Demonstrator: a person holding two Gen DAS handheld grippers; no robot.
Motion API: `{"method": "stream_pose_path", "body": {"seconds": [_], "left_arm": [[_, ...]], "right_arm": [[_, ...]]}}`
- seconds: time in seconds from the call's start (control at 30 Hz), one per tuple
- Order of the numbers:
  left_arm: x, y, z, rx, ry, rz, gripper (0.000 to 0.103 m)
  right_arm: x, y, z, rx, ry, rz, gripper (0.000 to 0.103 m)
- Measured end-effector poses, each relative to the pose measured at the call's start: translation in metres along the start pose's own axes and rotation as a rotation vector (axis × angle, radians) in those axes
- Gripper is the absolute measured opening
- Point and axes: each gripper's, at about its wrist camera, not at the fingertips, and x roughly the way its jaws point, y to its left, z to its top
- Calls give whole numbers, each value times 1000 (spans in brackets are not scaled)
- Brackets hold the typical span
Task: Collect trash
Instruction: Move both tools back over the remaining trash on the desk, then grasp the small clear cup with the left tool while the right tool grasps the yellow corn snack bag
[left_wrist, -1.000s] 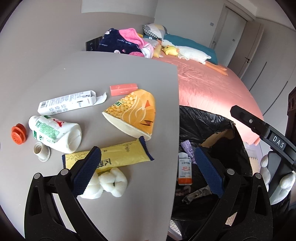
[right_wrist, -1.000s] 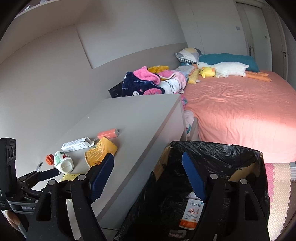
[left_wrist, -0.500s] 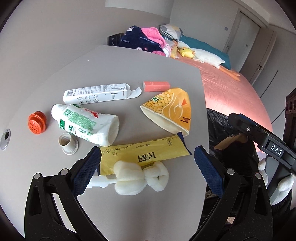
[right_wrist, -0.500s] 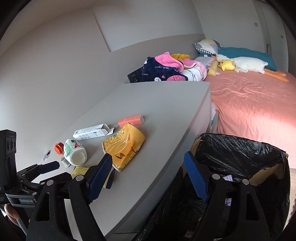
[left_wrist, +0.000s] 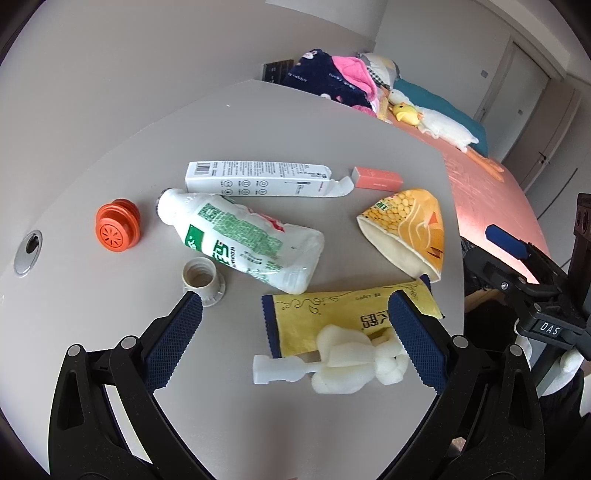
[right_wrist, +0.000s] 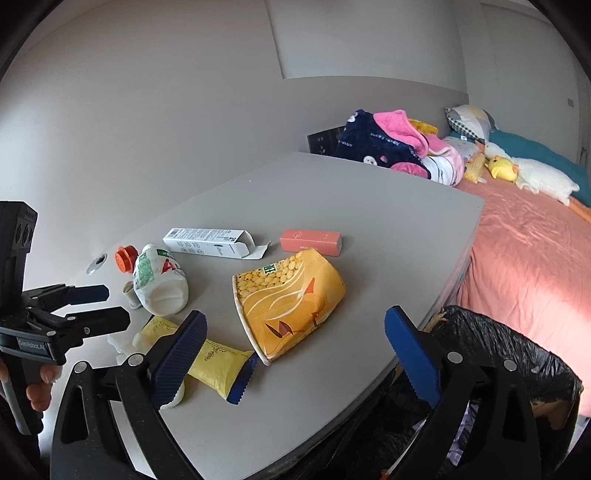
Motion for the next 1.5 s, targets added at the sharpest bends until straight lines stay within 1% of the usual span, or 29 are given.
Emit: {"method": "stream_pose_path", "body": {"seconds": [0.2,0.3,0.4,0.47,0.5,0.57,0.6,0.77,0.9,1.03,1.13,1.17,1.2,1.23,1.33,1.37,1.5], "left_arm": [[7,19,0,-48,8,23,97],[13,28,0,-89,19,15,97],[17,34,-1,-96,18,42,96],[18,37,-1,-95,15,56,91],[19,38,-1,-97,15,55,88],[20,42,-1,-102,18,52,85],[21,44,-2,-102,20,56,82],[24,51,-2,-95,24,78,74],[31,51,-3,-80,38,95,72],[35,48,-1,-55,34,109,70],[37,48,1,-38,24,121,60],[38,48,2,-33,20,124,54],[38,48,3,-29,16,125,49],[39,48,3,-24,13,127,47],[39,47,3,-8,4,143,38],[39,47,2,-3,2,147,32],[37,46,1,-5,-5,157,32]], "right_arm": [[21,6,9,-78,38,14,97],[30,11,10,-124,63,27,97],[36,14,12,-156,70,31,97],[40,14,14,-167,74,33,97],[42,13,15,-172,78,32,97],[48,12,18,-183,87,31,97],[50,12,19,-190,91,31,97],[62,11,21,-223,111,33,97],[74,14,20,-259,130,14,97],[80,11,17,-253,123,-8,97],[83,6,17,-227,125,-17,97],[84,5,17,-221,126,-22,96],[84,4,16,-216,125,-26,90],[84,3,15,-213,129,-27,89],[83,1,13,-202,125,-33,88],[83,1,12,-202,124,-40,88],[79,2,10,-190,113,-59,87]]}}
